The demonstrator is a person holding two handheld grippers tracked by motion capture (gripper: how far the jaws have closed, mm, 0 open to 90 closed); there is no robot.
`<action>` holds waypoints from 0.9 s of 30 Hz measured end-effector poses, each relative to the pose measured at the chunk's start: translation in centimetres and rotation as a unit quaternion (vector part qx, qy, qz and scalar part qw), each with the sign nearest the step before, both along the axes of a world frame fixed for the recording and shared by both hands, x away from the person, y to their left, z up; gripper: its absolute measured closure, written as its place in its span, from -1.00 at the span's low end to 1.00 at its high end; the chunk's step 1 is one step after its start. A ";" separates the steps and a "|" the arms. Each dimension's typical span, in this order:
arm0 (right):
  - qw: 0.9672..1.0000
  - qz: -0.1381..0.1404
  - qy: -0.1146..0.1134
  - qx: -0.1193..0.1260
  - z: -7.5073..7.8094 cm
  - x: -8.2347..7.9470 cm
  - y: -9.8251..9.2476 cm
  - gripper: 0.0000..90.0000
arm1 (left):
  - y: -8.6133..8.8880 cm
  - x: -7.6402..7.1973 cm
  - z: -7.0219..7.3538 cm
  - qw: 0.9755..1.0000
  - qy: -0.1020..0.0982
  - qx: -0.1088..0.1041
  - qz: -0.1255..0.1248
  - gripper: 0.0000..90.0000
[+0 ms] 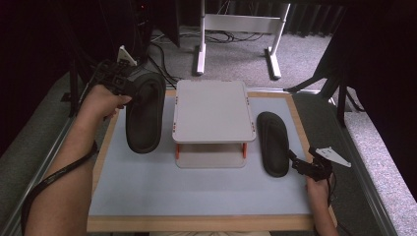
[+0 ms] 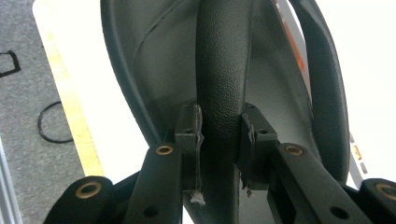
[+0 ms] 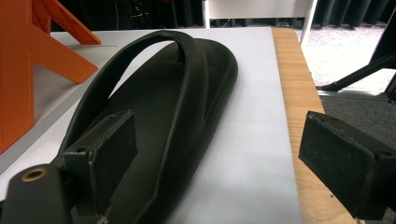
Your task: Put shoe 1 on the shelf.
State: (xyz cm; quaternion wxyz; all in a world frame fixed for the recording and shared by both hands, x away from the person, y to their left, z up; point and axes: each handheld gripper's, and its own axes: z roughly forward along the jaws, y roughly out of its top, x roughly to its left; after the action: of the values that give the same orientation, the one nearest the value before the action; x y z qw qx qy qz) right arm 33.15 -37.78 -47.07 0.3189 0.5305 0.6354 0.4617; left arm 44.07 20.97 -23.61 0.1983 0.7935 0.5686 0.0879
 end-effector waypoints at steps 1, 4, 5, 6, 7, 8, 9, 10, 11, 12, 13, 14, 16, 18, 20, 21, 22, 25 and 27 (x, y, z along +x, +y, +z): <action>1.000 0.000 0.000 0.001 0.0 0.0 0.0 -0.76 | -0.2 0.0 0.2 1.000 0.001 0.001 -0.003 0.60; 1.000 0.001 0.000 0.001 0.0 0.0 0.0 -0.76 | -1.0 0.2 0.8 1.000 0.000 0.006 -0.008 0.60; 1.000 0.001 0.000 0.001 0.0 0.0 0.0 -0.76 | -1.2 0.2 1.0 1.000 -0.001 0.006 -0.008 0.60; 1.000 0.002 0.000 0.000 0.0 0.0 0.0 -0.76 | -1.5 0.3 1.1 1.000 -0.002 0.005 -0.010 0.60; 1.000 0.002 0.000 0.000 0.0 0.0 0.0 -0.76 | -1.7 0.4 1.2 1.000 -0.002 0.005 -0.010 0.60; 1.000 0.002 0.001 0.001 0.0 0.0 0.0 -0.76 | -1.9 0.4 1.3 1.000 -0.002 0.006 -0.012 0.60; 1.000 0.002 0.001 0.002 0.0 0.0 0.0 -0.76 | -2.2 0.5 1.4 1.000 -0.002 0.006 -0.013 0.60; 1.000 0.002 0.001 0.001 0.0 0.0 0.0 -0.76 | -2.4 0.6 1.5 1.000 -0.002 0.004 -0.014 0.60; 1.000 0.002 0.001 0.001 0.0 0.0 0.0 -0.76 | -2.7 0.6 1.6 1.000 -0.001 0.004 -0.018 0.60; 1.000 0.002 0.001 0.000 0.0 0.0 0.0 -0.76 | -3.0 0.7 1.7 1.000 -0.002 0.005 -0.020 0.60; 1.000 0.002 0.001 -0.001 0.0 0.0 0.0 -0.76 | -3.2 0.8 1.9 1.000 -0.002 0.001 -0.020 0.60; 1.000 0.003 0.001 0.000 0.0 0.0 0.0 -0.76 | -3.5 0.9 2.0 1.000 -0.002 0.001 -0.023 0.60; 1.000 0.003 0.001 0.000 0.0 0.0 0.0 -0.76 | -4.1 1.1 2.2 1.000 -0.003 0.001 -0.026 0.60; 1.000 0.003 0.002 -0.001 0.0 0.0 0.0 -0.76 | -4.8 1.3 2.4 1.000 -0.003 0.002 -0.029 0.60; 1.000 0.004 0.001 -0.001 0.0 0.0 0.0 -0.76 | -5.6 1.5 2.5 0.999 -0.004 0.002 -0.032 0.60; 1.000 0.004 0.002 0.000 0.0 0.0 0.0 -0.76 | -6.1 1.6 2.6 0.999 -0.004 0.005 -0.036 0.60; 1.000 0.005 0.002 0.000 0.0 0.0 0.0 -0.76 | -6.4 1.7 2.6 0.999 -0.004 0.002 -0.038 0.60; 1.000 0.005 0.002 0.000 0.0 0.0 0.0 -0.76 | -7.4 2.1 2.6 0.999 -0.003 -0.004 -0.043 0.60; 1.000 0.006 0.002 0.001 0.0 0.0 0.0 -0.76 | -7.8 2.2 2.5 0.999 -0.002 -0.007 -0.042 0.60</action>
State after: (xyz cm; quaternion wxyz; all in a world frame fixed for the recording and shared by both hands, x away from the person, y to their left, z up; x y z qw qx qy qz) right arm 33.19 -37.78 -47.10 0.3146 0.5280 0.6388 0.4627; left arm 46.28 13.18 -21.07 0.2080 0.8154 0.5347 0.0770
